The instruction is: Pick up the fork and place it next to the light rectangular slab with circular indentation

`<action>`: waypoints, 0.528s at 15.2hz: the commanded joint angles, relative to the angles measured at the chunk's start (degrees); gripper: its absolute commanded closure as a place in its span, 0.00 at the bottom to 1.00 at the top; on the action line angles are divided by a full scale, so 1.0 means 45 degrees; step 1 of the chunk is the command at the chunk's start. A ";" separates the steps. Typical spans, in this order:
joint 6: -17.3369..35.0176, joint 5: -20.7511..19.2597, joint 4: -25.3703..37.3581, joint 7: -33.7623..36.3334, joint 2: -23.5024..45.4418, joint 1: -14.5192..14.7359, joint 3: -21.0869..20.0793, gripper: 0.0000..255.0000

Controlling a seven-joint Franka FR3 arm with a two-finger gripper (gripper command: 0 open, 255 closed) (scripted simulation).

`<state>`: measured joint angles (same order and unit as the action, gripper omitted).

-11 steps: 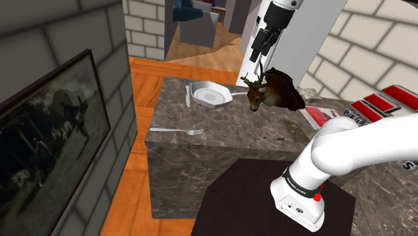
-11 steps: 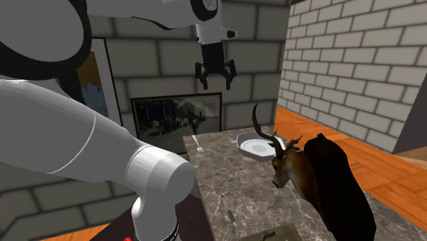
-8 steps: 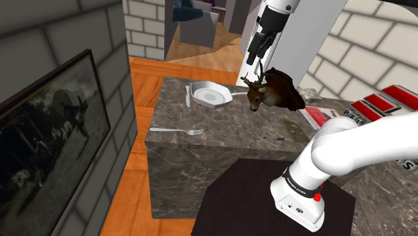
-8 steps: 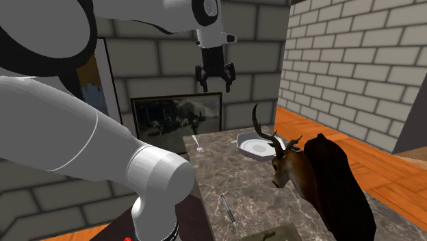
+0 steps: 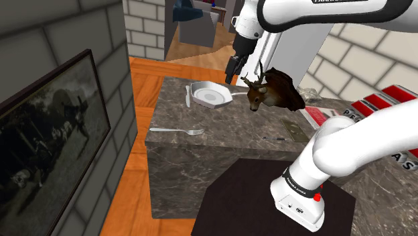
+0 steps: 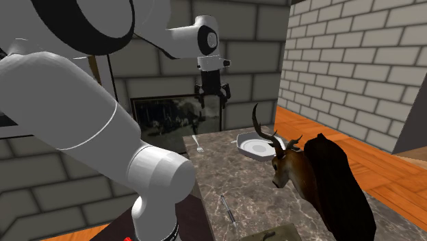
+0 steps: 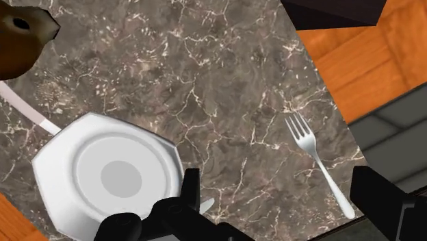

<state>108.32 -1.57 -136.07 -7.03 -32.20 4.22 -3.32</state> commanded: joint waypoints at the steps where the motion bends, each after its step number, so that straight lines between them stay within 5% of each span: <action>1: 0.0713 0.0072 -0.0178 -0.0083 0.0660 0.0194 -0.0165 0.00; 8: 0.2921 0.0165 -0.0369 -0.0484 0.3187 0.0744 -0.0658 0.00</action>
<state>119.69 -0.83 -137.88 -8.98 -20.05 7.22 -5.91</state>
